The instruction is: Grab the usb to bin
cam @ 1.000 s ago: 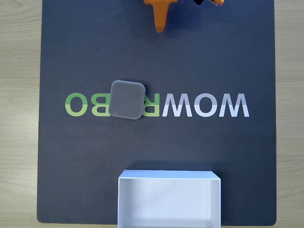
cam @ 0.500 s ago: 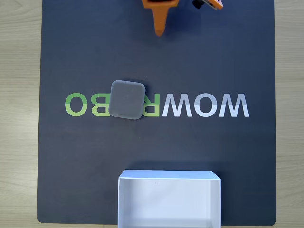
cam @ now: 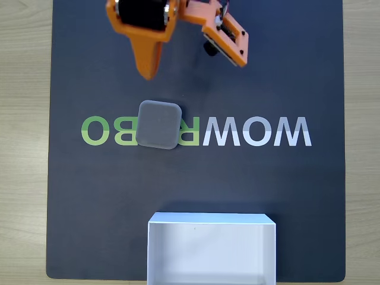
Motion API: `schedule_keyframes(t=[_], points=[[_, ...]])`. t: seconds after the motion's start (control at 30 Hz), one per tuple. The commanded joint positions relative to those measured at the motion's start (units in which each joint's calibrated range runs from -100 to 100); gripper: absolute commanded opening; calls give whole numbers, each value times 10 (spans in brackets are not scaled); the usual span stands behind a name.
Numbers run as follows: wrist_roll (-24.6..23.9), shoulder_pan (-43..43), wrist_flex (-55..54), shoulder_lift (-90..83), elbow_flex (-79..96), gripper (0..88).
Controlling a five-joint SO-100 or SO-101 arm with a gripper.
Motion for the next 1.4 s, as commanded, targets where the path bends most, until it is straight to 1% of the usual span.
schedule_keyframes(t=[0.0,0.2,0.33,0.5,0.57,0.67,0.8,0.87,0.9,1.0,1.2,1.37], points=[[2,35,39,99,-122,29],[5,81,52,235,-221,30],[42,76,53,312,-264,30],[48,64,67,370,-301,34],[48,53,105,384,-319,79],[45,37,168,395,-340,214],[44,26,224,404,-341,400],[43,25,247,412,-340,464],[43,25,252,417,-340,483],[42,27,250,440,-345,512],[42,26,215,510,-376,512],[42,24,214,569,-405,512]])
